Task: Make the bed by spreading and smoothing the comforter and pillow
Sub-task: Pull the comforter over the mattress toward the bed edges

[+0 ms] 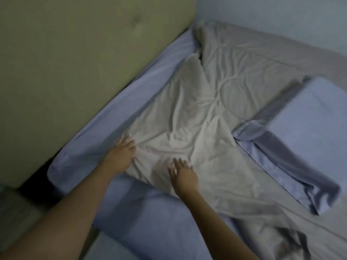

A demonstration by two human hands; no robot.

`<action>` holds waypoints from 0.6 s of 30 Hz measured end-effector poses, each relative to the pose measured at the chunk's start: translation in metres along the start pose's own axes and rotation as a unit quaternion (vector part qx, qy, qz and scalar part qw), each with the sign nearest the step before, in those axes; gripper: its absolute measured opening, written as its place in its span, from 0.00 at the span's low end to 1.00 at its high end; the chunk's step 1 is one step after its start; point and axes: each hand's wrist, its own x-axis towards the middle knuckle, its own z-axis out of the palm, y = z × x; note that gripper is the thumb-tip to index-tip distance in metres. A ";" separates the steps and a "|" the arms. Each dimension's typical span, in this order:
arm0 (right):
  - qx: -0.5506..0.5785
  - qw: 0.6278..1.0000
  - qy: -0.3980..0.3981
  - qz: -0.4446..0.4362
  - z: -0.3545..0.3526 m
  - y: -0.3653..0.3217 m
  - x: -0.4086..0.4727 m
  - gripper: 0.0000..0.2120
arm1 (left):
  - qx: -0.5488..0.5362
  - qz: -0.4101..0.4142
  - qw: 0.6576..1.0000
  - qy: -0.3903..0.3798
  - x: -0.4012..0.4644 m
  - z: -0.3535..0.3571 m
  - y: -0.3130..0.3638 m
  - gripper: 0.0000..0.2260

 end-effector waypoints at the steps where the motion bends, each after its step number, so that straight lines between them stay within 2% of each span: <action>1: -0.028 0.999 -0.003 -0.020 0.005 -0.002 0.008 0.26 | -0.025 -0.046 0.998 -0.034 -0.007 0.006 -0.009 0.24; 4: -0.100 0.992 -0.015 -0.073 0.021 0.001 0.034 0.38 | -0.096 -0.178 0.975 -0.095 -0.014 0.033 -0.006 0.25; 7: -0.180 0.975 -0.013 -0.128 0.048 0.017 0.063 0.45 | -0.233 -0.283 0.930 -0.036 -0.002 0.069 0.028 0.31; 10: -0.216 0.964 0.012 -0.154 0.081 0.036 0.094 0.42 | -0.326 -0.364 0.872 0.010 0.023 0.108 0.058 0.35; 13: -0.235 0.961 0.005 -0.146 0.116 0.051 0.118 0.37 | -0.331 -0.374 0.866 0.031 0.046 0.145 0.077 0.34; 16: -0.182 0.970 0.044 -0.157 0.141 0.053 0.128 0.32 | -0.321 -0.356 0.877 0.030 0.055 0.172 0.076 0.28; 18: -0.153 0.972 0.064 -0.166 0.150 0.053 0.126 0.33 | -0.319 -0.346 0.882 0.025 0.053 0.181 0.074 0.25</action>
